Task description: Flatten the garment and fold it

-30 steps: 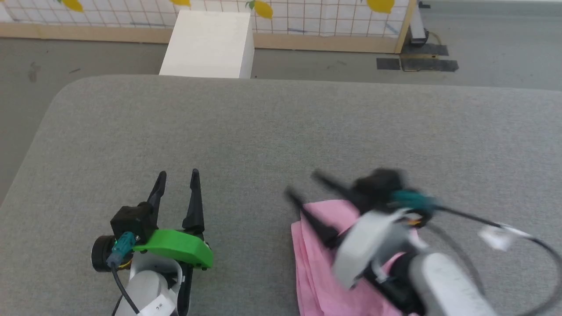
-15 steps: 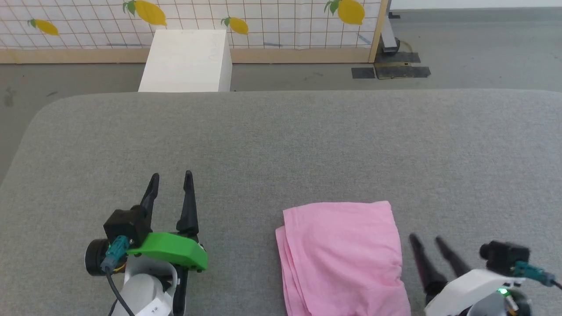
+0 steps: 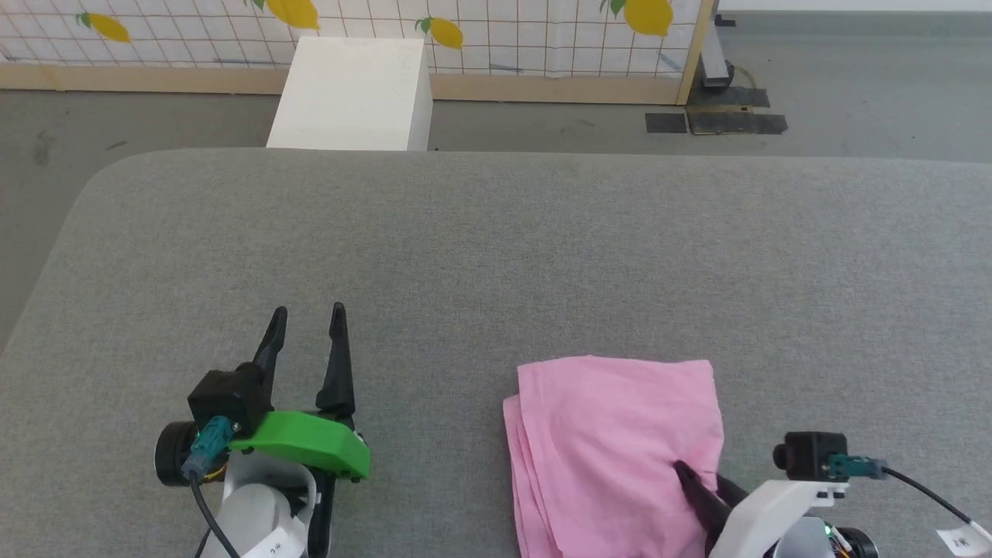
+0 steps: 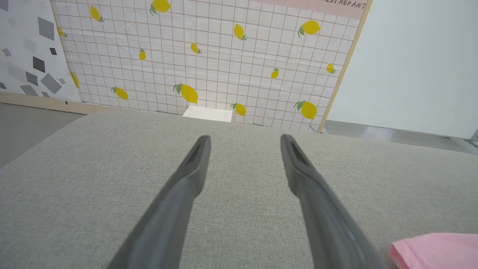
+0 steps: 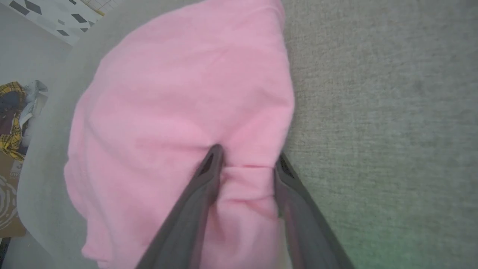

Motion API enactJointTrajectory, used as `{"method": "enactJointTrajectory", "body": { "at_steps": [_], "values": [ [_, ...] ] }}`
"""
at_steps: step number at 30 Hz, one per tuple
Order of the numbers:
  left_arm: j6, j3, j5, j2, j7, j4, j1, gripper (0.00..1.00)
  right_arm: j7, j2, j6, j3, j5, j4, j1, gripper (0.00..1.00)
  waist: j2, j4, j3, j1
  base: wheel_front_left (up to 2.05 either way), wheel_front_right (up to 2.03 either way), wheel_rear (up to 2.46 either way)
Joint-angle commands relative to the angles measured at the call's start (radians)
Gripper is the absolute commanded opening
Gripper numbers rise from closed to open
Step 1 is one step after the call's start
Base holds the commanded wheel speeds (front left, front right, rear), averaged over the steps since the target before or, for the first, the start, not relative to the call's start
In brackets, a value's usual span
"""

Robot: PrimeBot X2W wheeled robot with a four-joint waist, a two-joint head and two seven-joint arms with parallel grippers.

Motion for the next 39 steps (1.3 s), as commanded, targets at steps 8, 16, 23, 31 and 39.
{"method": "enactJointTrajectory", "body": {
  "at_steps": [8, 16, 23, 31, 39],
  "values": [
    [0.012, 0.025, -0.001, -0.003, -0.005, -0.023, 0.023, 1.0, 0.098, -0.002, -0.001, 0.051, -0.341, -0.075, -0.105, 0.0, 0.0, -0.075, 0.016, 0.0, 0.0, 0.0, 0.0],
    [0.01, 0.044, 0.013, -0.003, -0.005, -0.075, 0.001, 1.0, 0.187, -0.293, -0.001, 0.253, -0.507, -0.117, -0.322, 0.0, 0.0, -0.249, 0.092, 0.0, 0.0, 0.0, 0.0],
    [0.001, 0.037, 0.042, 0.001, -0.005, -0.108, -0.062, 1.0, 0.131, -0.466, -0.001, 0.316, -0.501, -0.038, -0.497, 0.0, 0.0, -0.397, 0.202, 0.0, 0.0, 0.0, 0.0],
    [-0.012, 0.026, 0.078, 0.051, 0.001, -0.122, -0.135, 1.0, -0.017, -0.485, -0.001, 0.145, -0.581, 0.14, -0.63, 0.0, 0.0, -0.485, 0.324, 0.0, 0.0, 0.0, 0.0],
    [-0.014, 0.027, 0.095, 0.104, 0.05, -0.168, -0.162, 1.0, -0.148, -0.421, -0.001, -0.085, -0.723, 0.288, -0.698, 0.0, 0.0, -0.491, 0.401, 0.0, 0.0, 0.0, 0.0]
  ]
}}
